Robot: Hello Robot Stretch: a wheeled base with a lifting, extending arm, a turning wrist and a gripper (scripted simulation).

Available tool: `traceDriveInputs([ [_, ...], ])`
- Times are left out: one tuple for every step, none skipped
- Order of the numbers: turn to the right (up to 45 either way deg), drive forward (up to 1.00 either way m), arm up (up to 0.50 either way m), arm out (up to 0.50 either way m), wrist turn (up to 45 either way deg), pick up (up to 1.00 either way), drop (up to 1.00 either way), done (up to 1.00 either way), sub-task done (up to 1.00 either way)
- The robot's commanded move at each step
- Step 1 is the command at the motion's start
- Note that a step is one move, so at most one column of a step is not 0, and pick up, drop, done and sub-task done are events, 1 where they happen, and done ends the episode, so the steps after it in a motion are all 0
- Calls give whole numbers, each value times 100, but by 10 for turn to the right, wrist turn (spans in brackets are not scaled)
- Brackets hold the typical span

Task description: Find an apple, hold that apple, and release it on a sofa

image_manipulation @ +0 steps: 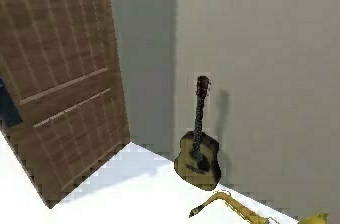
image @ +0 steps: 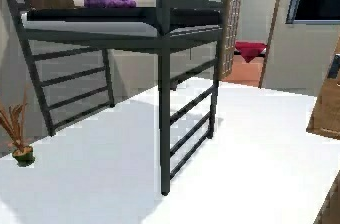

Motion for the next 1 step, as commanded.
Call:
traceDriveInputs([
  [210, 0, 0, 0, 0, 0, 0, 0, 0],
])
